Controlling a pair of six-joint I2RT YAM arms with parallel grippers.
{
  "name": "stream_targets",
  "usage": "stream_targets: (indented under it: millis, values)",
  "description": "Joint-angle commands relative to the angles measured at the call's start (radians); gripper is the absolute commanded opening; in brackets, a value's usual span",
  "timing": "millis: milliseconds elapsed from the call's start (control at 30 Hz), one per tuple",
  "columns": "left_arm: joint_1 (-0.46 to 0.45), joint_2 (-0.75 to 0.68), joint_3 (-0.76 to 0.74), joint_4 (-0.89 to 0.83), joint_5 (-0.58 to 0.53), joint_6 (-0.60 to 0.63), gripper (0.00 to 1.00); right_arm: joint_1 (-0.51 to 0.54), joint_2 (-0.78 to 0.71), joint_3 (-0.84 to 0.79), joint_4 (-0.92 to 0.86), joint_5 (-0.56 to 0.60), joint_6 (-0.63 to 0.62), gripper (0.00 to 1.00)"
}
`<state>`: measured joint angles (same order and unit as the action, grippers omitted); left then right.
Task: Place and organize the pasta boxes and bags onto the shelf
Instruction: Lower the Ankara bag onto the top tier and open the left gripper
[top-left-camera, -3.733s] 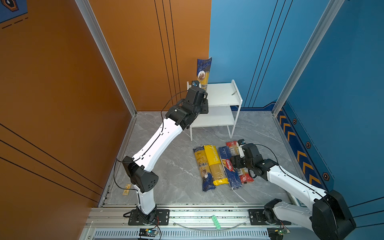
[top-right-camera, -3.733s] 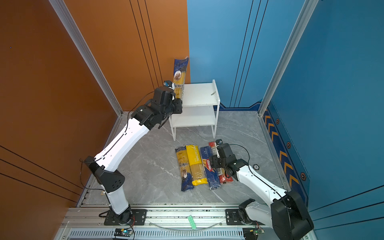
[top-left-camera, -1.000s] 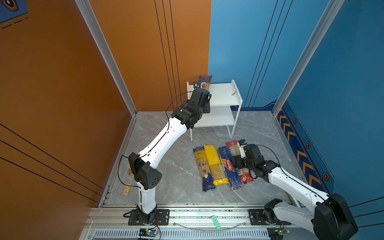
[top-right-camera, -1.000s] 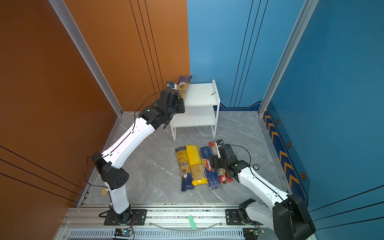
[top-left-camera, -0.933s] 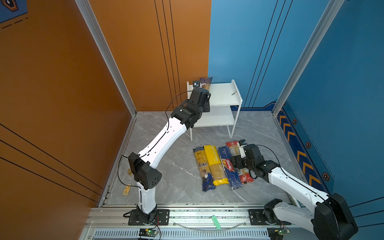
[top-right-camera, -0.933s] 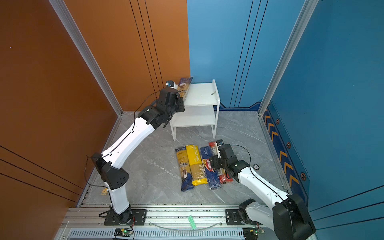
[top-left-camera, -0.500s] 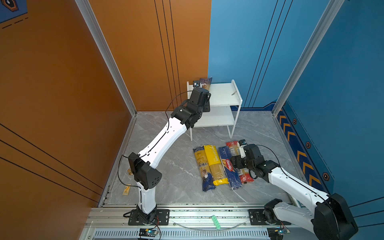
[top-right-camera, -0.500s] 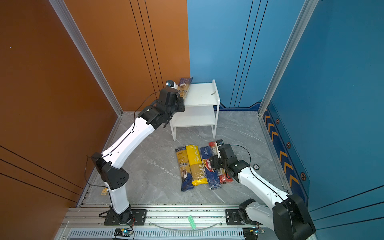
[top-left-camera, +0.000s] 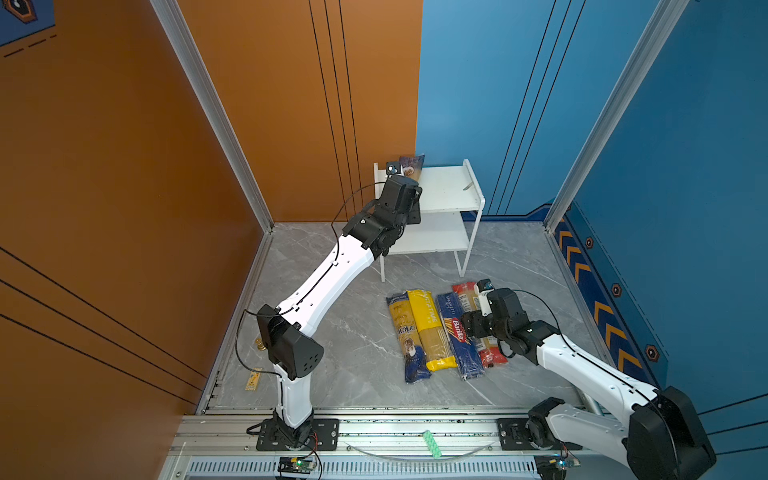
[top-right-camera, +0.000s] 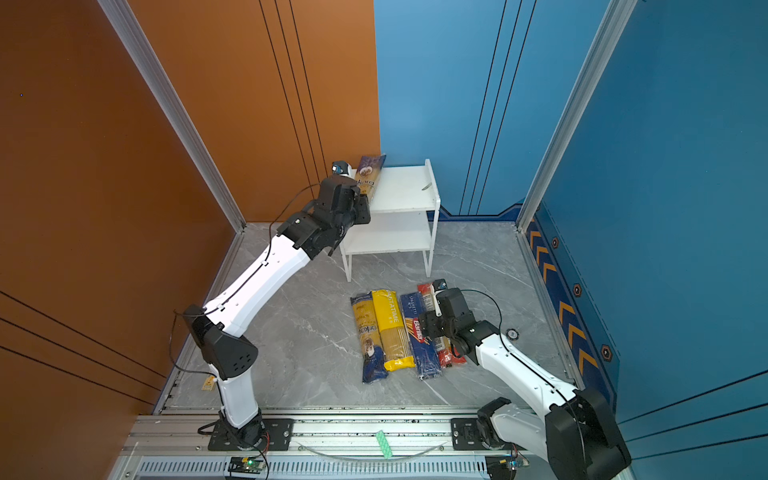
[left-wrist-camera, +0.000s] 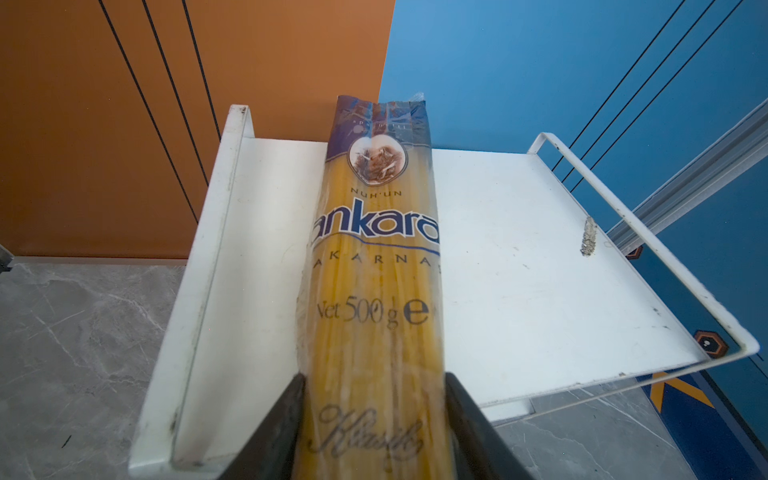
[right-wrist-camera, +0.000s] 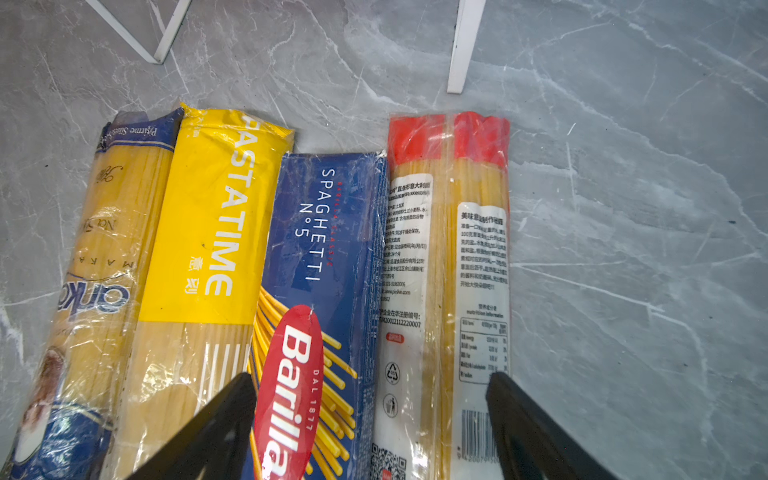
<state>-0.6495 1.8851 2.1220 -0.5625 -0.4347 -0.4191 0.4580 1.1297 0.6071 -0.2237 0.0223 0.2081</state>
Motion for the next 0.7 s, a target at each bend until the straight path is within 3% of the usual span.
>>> stream_targets:
  millis: [0,667]
  values:
    - [-0.010,-0.017,-0.023,0.028,0.015,-0.014,0.53,-0.004,0.009,-0.003,0.017,-0.016,0.008,0.86]
    - [-0.011,-0.039,-0.035,0.028,-0.008,0.009,0.75,-0.004,0.000,0.005,0.006,-0.032,0.006,0.86]
